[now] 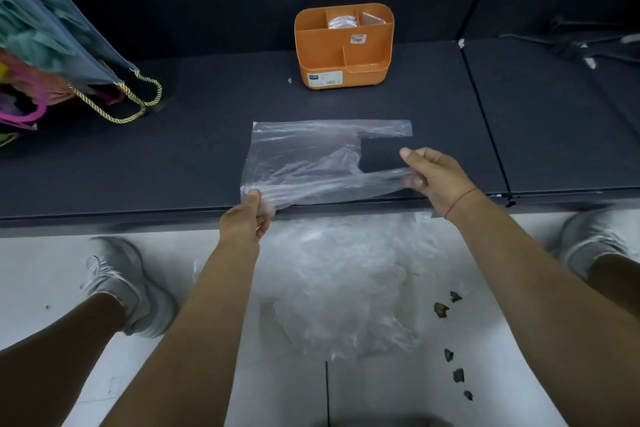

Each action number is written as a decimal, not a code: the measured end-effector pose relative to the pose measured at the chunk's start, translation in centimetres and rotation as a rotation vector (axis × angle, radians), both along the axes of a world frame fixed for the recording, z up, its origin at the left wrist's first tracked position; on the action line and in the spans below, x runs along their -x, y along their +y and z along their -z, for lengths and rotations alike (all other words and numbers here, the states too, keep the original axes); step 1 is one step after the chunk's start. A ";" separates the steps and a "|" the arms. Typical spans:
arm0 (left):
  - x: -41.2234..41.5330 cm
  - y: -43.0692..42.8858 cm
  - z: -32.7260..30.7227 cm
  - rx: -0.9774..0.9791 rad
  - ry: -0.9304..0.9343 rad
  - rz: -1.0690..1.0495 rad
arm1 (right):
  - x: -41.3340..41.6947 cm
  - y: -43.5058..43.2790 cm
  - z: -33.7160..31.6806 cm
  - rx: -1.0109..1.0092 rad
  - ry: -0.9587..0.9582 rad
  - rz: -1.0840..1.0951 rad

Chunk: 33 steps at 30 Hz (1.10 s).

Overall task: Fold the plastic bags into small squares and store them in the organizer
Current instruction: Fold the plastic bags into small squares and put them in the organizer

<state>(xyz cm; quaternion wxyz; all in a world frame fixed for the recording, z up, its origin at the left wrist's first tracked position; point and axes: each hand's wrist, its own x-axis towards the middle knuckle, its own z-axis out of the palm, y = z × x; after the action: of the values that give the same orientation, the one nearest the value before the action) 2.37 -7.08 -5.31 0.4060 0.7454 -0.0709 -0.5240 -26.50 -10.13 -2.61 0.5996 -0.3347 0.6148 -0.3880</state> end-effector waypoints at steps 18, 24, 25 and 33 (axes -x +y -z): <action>0.0 2.7 1.5 -0.081 0.010 0.082 | 0.0 4.4 2.4 -0.372 0.139 0.083; 4.0 3.4 -0.1 0.400 -0.804 0.158 | -1.0 5.4 2.2 -0.132 0.011 0.115; 5.4 3.1 -1.2 0.568 -0.745 0.304 | -1.3 5.4 1.9 -0.086 -0.035 0.092; 10.2 0.1 -5.0 0.620 -0.346 0.950 | -3.3 4.7 -1.8 0.000 -0.355 -0.001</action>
<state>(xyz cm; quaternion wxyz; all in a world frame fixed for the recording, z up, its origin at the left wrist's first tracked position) -7.80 -7.00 -0.33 0.3083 0.5531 -0.6120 -0.4739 -23.17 -5.43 -0.81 0.6988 -0.2611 0.4992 -0.4408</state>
